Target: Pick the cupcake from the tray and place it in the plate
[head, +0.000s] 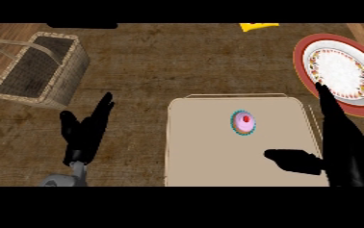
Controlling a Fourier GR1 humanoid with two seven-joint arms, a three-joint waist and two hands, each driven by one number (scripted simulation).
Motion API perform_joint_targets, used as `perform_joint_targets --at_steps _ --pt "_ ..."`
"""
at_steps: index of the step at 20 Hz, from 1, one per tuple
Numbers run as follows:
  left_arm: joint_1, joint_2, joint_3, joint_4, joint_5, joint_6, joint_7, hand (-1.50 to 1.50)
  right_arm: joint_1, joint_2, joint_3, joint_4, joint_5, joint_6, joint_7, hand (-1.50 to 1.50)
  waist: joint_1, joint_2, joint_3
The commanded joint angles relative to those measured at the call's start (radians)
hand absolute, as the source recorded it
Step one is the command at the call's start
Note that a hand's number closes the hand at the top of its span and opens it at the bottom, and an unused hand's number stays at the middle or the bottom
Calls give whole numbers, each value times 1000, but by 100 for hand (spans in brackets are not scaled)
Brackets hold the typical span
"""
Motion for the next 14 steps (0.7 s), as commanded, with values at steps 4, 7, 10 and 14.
perform_joint_targets --at_steps 4,7,10,14 --pt "47 -15 -18 -29 -2 -9 22 0 -147 232 62 136 51 99 205 -150 -9 1 -3" --pt "47 -28 -3 -1 -10 13 21 0 -156 285 57 138 90 128 219 -150 -19 0 -3" --pt "34 -44 -14 -4 -19 25 52 0 -193 362 53 250 132 119 184 -150 -19 2 -2" --pt "78 -22 4 -10 -11 -10 10 0 -202 401 53 243 210 193 234 -150 -24 -1 -3"
